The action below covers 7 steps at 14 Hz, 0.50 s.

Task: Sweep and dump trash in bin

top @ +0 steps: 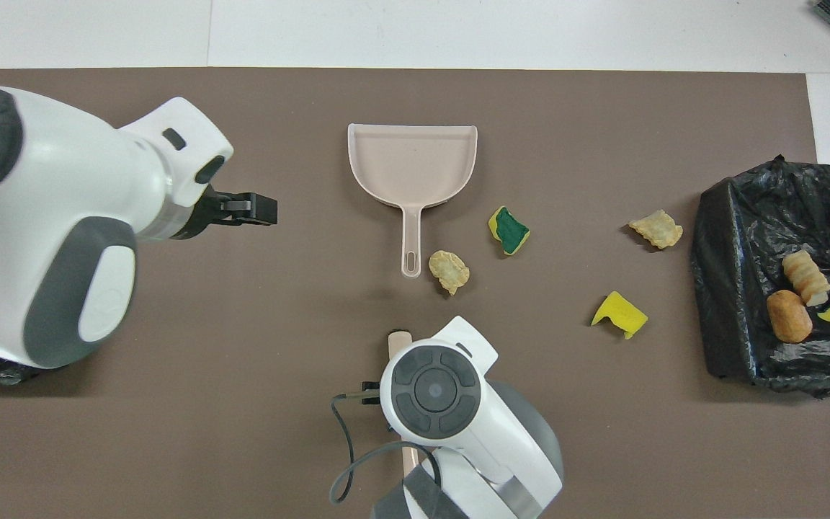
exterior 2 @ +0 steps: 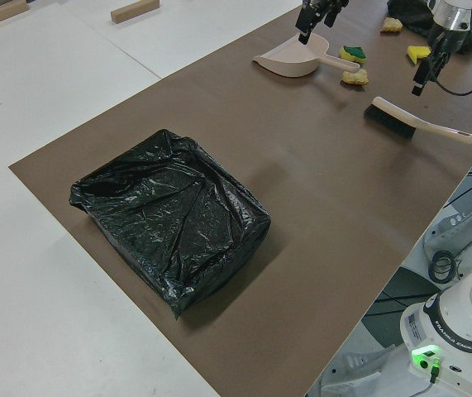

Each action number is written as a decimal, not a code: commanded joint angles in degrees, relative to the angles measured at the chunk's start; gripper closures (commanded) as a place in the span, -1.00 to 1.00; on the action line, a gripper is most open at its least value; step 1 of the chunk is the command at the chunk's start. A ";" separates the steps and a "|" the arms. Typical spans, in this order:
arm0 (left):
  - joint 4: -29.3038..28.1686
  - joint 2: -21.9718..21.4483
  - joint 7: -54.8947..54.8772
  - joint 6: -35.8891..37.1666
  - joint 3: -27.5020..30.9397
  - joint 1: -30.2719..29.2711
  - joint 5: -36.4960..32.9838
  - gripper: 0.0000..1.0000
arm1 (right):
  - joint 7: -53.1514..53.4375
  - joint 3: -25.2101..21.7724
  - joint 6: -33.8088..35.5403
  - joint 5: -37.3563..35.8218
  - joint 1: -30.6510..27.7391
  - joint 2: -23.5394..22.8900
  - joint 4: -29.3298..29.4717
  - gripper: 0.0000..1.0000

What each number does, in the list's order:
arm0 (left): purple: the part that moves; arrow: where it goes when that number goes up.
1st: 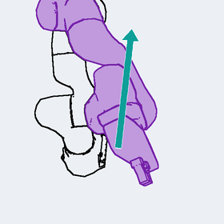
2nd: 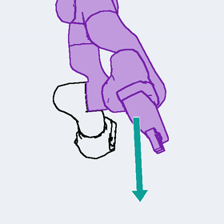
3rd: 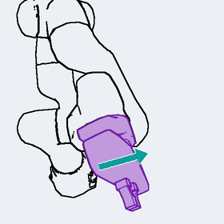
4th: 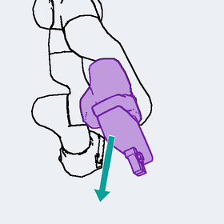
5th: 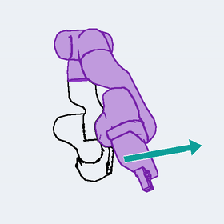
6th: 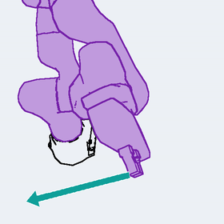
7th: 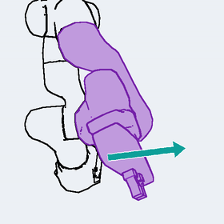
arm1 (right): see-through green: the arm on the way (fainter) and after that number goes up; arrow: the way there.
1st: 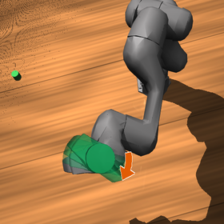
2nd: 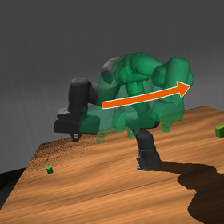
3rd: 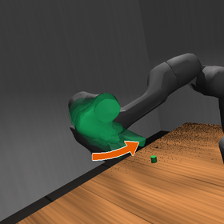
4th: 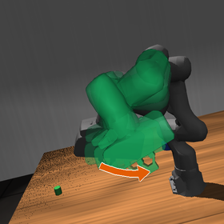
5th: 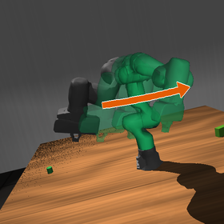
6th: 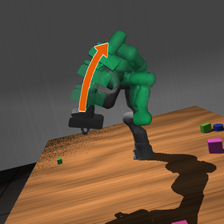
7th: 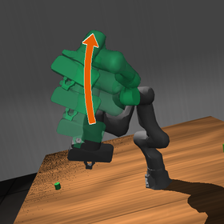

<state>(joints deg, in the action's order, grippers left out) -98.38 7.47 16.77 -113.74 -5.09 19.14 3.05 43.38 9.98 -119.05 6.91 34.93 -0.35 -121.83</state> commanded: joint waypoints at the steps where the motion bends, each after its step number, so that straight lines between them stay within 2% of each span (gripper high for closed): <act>1: 4.23 6.74 4.21 -1.82 0.96 5.01 -0.50 -1.00 | 0.75 -0.05 -4.17 1.88 0.84 3.95 -7.36 -1.00; 4: 4.42 10.36 6.78 -10.33 0.79 7.22 0.72 -1.00 | 0.75 -0.05 -4.43 1.88 2.59 3.25 -8.69 -0.99; 5: 4.42 11.85 7.48 -12.88 0.79 9.75 1.16 -1.00 | 1.01 -0.05 -5.74 1.96 3.64 3.16 -9.30 -0.97; 7: 4.42 13.79 8.01 -15.71 0.70 10.39 1.16 -1.00 | 1.54 -0.05 -6.80 1.96 4.53 2.20 -9.83 -0.96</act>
<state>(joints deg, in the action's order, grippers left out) -95.62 18.97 23.88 -127.53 -5.20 27.93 3.67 43.51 9.98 -123.32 7.75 38.62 1.70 -129.88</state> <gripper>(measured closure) 0.000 0.013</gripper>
